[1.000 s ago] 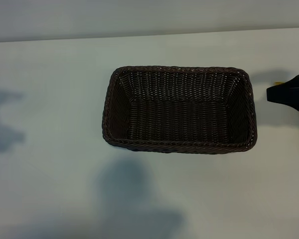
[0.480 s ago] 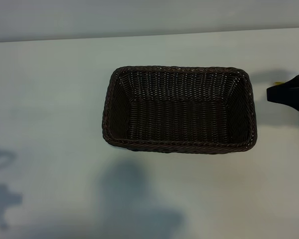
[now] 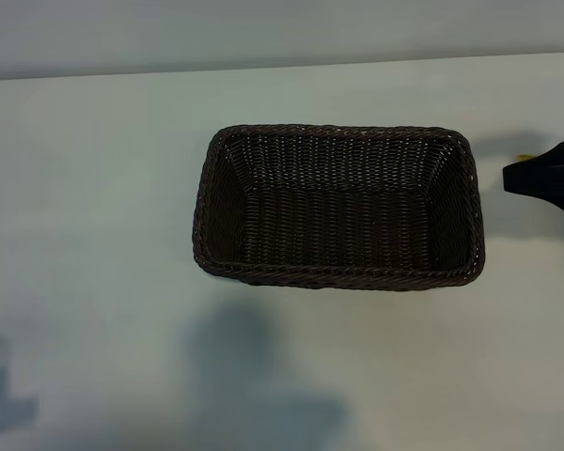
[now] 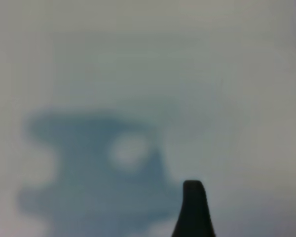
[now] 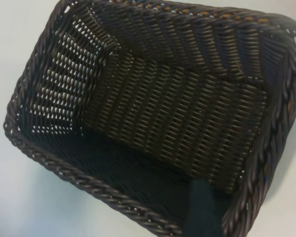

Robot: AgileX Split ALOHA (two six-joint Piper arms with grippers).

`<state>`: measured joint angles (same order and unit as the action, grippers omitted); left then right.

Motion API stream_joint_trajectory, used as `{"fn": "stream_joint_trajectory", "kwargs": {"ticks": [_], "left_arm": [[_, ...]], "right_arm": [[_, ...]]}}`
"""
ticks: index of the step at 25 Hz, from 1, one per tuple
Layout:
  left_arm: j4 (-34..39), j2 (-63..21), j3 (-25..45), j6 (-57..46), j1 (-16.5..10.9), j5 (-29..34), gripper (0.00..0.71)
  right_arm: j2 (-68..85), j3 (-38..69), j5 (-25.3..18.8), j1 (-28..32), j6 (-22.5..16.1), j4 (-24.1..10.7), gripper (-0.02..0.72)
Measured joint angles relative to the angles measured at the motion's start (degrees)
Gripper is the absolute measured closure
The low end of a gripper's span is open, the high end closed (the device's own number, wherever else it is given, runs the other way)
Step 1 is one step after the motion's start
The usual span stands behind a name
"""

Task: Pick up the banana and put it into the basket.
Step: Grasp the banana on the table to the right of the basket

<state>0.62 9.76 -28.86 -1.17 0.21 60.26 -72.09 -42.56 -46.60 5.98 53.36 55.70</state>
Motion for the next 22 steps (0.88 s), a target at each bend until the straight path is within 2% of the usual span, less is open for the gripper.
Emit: {"fn": "stream_joint_trajectory", "kwargs": {"ticks": [6,15,18,22], "left_arm": [[0.0,-9.9,0.0,0.0,0.0,0.1,0.14],[0.0,-10.2,0.3,0.0,0.0,0.0,0.14],[0.1,-10.2,0.3,0.0,0.0,0.0,0.14],[0.1,-10.2,0.3,0.0,0.0,0.0,0.14]], "right_arm": [[0.0,0.0,0.0,0.0,0.0,0.0,0.19],[-0.3,-0.7,0.8,0.0,-0.4,-0.2,0.19],[-2.6,-3.5,0.9,0.0,-2.7,-1.3,0.19],[-6.7,-7.7,0.8,0.0,-8.0,-6.1,0.19]]}}
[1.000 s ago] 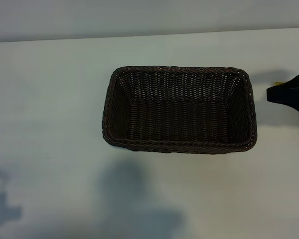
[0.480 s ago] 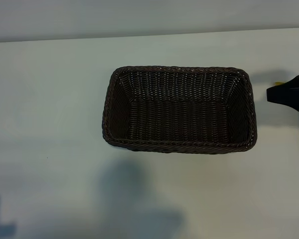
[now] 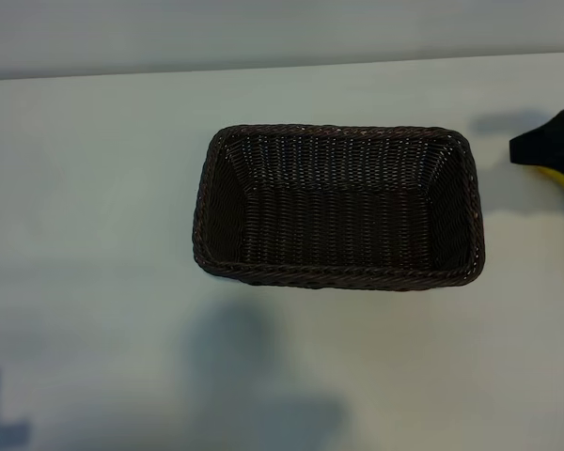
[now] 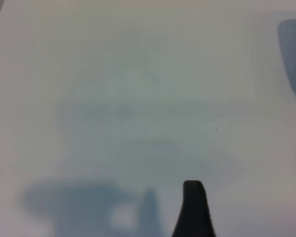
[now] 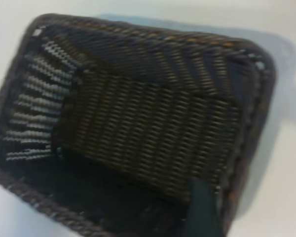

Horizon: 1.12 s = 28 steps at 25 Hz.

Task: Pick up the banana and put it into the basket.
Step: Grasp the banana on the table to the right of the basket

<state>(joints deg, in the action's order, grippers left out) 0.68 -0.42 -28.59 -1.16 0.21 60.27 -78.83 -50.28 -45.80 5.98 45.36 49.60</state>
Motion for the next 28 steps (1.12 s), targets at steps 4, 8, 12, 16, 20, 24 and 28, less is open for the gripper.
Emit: {"fn": "stream_joint_trajectory", "kwargs": {"ticks": [4,8,12,16,20,24,28], "left_arm": [[0.0,0.0,0.0,0.0,0.0,0.0,0.14],[0.0,0.0,0.0,0.0,0.0,0.0,0.14],[0.0,0.0,0.0,0.0,0.0,0.0,0.141],[0.0,0.0,0.0,0.1,0.0,0.0,0.141],[0.1,0.0,0.0,0.1,0.0,0.0,0.141],[0.1,0.0,0.0,0.3,0.0,0.0,0.141],[0.1,0.0,0.0,0.3,0.0,0.0,0.141]], "right_arm": [[-3.6,-4.0,-0.5,0.0,-5.4,-7.4,0.19],[-6.5,-6.7,-1.0,0.0,-13.3,-16.4,0.19],[-8.7,-7.7,-0.4,0.0,-22.9,-25.3,0.19],[-10.7,-8.3,1.3,0.0,-29.6,-32.3,0.19],[-13.3,-8.4,3.6,0.0,-35.2,-38.4,0.19],[-17.1,-8.4,4.2,0.0,-38.2,-44.0,0.19],[-20.9,-8.4,5.1,0.0,-39.8,-45.4,0.19]]}}
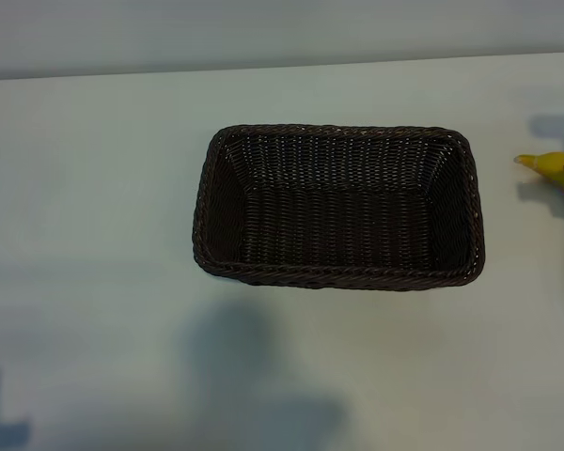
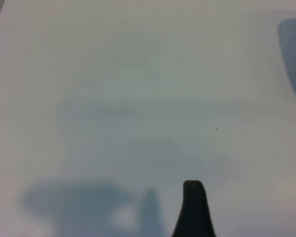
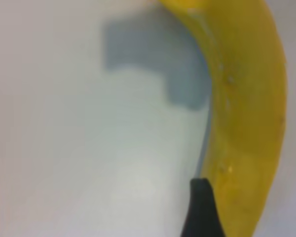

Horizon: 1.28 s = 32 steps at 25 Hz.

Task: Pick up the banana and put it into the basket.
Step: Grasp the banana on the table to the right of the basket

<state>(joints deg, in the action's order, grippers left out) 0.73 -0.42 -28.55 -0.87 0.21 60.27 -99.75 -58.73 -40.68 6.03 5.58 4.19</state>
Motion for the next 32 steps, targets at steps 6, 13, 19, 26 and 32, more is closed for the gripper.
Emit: {"fn": "stream_joint_trajectory", "kwargs": {"ticks": [6,13,19,26,32], "left_arm": [[0.0,0.0,0.0,0.0,0.0,0.0,0.141],[0.0,0.0,0.0,0.0,0.0,0.0,0.141],[0.0,0.0,0.0,0.0,0.0,0.0,0.141],[0.0,0.0,0.0,0.0,0.0,0.0,0.141],[0.0,0.0,0.0,0.0,0.0,0.0,0.141]], "right_arm": [[-3.9,0.0,2.0,0.0,-0.2,-0.2,0.19],[-6.4,0.0,3.6,0.0,-0.3,-0.5,0.19],[-8.4,0.0,4.5,0.0,-0.3,-0.8,0.19],[-9.1,0.0,5.4,0.0,-0.4,-0.8,0.287],[-8.3,-2.3,2.9,0.0,-0.6,-0.9,0.285]]}}
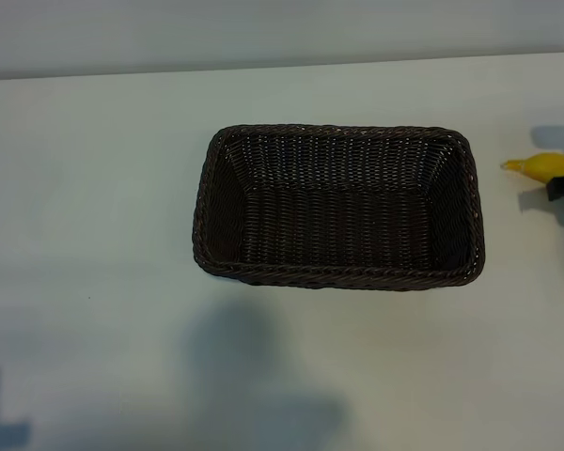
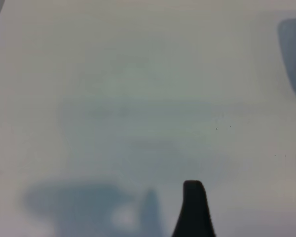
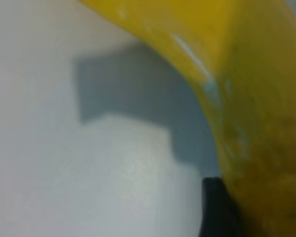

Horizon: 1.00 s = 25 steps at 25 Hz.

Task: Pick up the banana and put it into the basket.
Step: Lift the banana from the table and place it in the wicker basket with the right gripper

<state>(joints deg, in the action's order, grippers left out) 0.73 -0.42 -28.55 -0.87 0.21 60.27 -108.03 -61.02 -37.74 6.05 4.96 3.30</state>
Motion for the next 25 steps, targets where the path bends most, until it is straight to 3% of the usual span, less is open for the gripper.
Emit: {"fn": "stream_joint_trajectory", "kwargs": {"ticks": [9,12,17,25], "left_arm": [[0.0,0.0,0.0,-0.2,0.0,0.0,0.141],[0.0,0.0,0.0,-0.2,0.0,0.0,0.141],[0.0,0.0,0.0,-0.2,0.0,0.0,0.141],[0.0,0.0,0.0,-0.2,0.0,0.0,0.141]], "right_arm": [[6.9,-11.5,-17.7,0.0,-0.2,0.2,0.285],[7.9,-14.1,-21.5,-0.7,-0.2,0.6,0.285],[7.9,-15.4,-22.9,-6.8,-0.2,0.5,0.285],[7.7,-19.2,-21.2,-24.3,-0.2,0.4,0.285]]}}
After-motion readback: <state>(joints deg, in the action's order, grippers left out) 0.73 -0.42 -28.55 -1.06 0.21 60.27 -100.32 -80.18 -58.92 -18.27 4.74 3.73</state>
